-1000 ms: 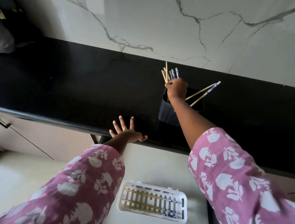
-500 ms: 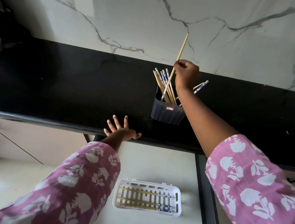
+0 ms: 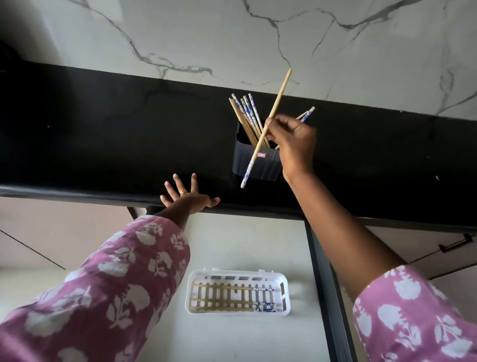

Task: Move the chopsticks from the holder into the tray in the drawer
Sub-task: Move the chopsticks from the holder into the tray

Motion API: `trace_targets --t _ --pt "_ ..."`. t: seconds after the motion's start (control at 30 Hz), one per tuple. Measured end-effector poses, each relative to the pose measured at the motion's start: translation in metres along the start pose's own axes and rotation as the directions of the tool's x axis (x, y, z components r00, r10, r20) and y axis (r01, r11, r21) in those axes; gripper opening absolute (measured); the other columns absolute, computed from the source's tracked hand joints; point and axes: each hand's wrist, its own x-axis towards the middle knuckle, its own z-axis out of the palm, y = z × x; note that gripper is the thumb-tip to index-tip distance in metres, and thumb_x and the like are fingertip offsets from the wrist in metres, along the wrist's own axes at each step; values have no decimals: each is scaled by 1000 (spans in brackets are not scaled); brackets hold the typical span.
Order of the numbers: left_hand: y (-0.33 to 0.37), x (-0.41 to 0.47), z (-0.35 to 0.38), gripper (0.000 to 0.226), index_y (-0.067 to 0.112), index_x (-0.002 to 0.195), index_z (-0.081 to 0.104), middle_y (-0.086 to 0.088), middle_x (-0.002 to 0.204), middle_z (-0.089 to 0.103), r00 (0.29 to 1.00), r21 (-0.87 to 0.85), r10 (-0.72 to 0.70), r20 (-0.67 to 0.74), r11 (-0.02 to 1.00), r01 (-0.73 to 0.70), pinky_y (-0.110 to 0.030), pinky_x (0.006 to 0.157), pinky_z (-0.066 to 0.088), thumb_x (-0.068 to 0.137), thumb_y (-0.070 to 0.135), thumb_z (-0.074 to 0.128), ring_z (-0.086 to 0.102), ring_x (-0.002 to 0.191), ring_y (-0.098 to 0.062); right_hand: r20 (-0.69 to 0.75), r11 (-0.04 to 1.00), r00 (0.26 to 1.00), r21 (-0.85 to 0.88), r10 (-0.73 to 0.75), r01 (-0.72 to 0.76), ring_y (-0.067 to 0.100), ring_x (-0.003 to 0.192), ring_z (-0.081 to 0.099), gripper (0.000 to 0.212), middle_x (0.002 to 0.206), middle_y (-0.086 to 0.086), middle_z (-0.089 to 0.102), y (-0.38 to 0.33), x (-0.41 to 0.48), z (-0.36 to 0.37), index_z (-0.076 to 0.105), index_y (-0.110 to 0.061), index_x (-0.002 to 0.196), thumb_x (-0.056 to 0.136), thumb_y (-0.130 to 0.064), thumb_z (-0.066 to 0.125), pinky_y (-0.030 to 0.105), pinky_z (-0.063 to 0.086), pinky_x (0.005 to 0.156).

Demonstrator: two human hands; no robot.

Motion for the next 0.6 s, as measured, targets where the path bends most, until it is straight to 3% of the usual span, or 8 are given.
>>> trace_targets --t 0.07,0.2,0.3,0.43,0.6 --pt "-1 2 0 95 35 150 -7 -9 157 -21 1000 -8 -1 4 1000 1 -53 115 -6 80 72 45 -19 143 -35 76 994 996 -104 46 -38 3 62 64 19 72 2 68 25 -20 -5 69 8 97 80 1 68 22 56 68" --pt "-3 4 1 93 36 149 -6 -9 157 -20 1000 -27 -1 13 1000 1 -52 115 -6 81 71 46 -19 143 -35 306 905 939 -426 155 -11 -16 53 54 15 77 10 72 82 -70 -14 73 3 91 77 -2 72 5 44 60" --pt "-1 7 3 90 35 150 -4 -12 157 -17 1000 -29 1 7 1000 0 -53 114 -5 82 71 43 -18 143 -37 465 814 838 -579 286 43 3 66 60 10 80 16 75 117 -110 -22 75 -1 86 77 -4 70 9 42 60" --pt "1 9 1 92 34 150 -3 -11 157 -18 999 -6 -27 22 1000 27 -54 115 -4 81 71 45 -18 143 -37 567 673 697 -721 438 164 20 76 70 13 85 12 76 152 -154 -30 75 -5 88 79 -8 66 21 51 70" --pt "3 14 0 92 34 150 -3 -11 157 -18 998 11 -43 43 999 42 -54 115 -4 81 71 45 -18 143 -38 611 468 542 -791 577 395 30 74 58 12 80 16 67 185 -186 -39 63 -7 70 76 -6 52 28 46 68"
